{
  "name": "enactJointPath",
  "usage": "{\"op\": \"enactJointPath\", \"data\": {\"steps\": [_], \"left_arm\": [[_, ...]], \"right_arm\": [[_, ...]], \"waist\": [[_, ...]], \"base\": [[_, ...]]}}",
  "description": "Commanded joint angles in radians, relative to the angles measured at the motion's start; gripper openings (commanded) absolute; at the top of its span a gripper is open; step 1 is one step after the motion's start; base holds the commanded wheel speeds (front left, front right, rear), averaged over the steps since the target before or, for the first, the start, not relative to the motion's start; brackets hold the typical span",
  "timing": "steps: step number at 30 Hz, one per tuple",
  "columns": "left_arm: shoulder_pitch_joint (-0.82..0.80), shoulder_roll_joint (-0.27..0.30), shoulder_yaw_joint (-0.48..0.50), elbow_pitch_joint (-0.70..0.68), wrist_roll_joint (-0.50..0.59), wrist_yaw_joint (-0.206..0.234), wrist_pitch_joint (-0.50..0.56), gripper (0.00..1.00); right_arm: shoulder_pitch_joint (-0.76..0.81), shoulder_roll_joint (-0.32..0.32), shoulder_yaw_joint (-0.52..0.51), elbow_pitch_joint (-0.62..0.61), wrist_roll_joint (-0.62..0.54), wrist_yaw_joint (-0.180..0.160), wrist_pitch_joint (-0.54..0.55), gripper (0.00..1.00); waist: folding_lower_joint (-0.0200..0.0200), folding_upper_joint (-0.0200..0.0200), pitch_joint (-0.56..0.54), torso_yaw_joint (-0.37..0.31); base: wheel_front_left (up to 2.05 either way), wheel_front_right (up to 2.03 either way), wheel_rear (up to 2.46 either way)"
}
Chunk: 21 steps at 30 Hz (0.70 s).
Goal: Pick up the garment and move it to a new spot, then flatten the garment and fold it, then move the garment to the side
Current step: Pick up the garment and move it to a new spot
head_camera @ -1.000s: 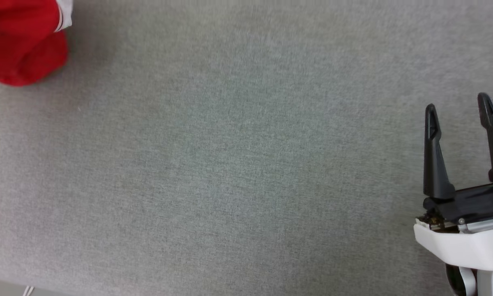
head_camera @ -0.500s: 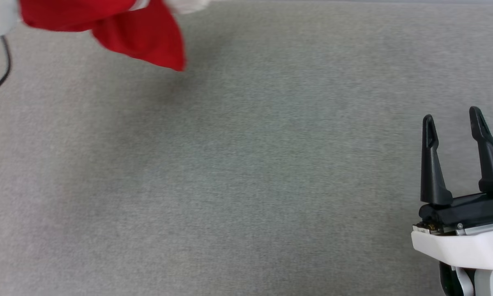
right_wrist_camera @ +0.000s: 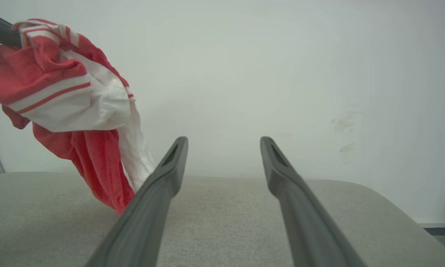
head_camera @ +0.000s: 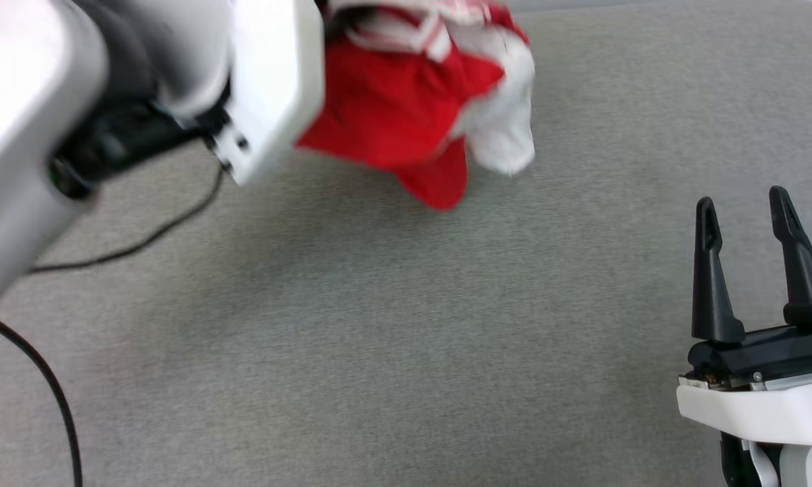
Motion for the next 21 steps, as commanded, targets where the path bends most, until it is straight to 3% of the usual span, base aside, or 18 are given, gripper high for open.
{"op": "enactJointPath", "data": {"steps": [1,10,14,21], "left_arm": [[0.026,-0.002,-0.018,-0.007,-0.004,0.001,-0.007,0.00],[0.191,-0.030,-0.182,0.013,-0.015,0.001,-0.077,0.00],[0.297,-0.064,-0.211,0.055,0.004,0.001,-0.103,0.00],[0.507,-0.132,-0.221,0.078,0.100,0.000,-0.019,0.00]], "right_arm": [[0.008,0.002,0.001,0.003,0.008,0.000,-0.002,1.00],[-0.003,0.002,0.004,0.010,0.016,0.000,-0.002,1.00],[-0.018,0.002,0.001,0.013,0.012,0.000,-0.002,1.00],[-0.021,0.002,0.000,0.024,0.003,0.000,-0.002,1.00]], "waist": [[0.0001,-0.0001,0.001,-0.024],[0.0001,-0.0001,0.040,-0.071],[0.0001,-0.0001,0.058,-0.079],[0.0001,-0.0001,0.077,-0.070]], "base": [[0.00,0.00,0.00],[0.00,0.00,0.00],[0.00,0.00,0.00],[0.00,0.00,0.00]]}}
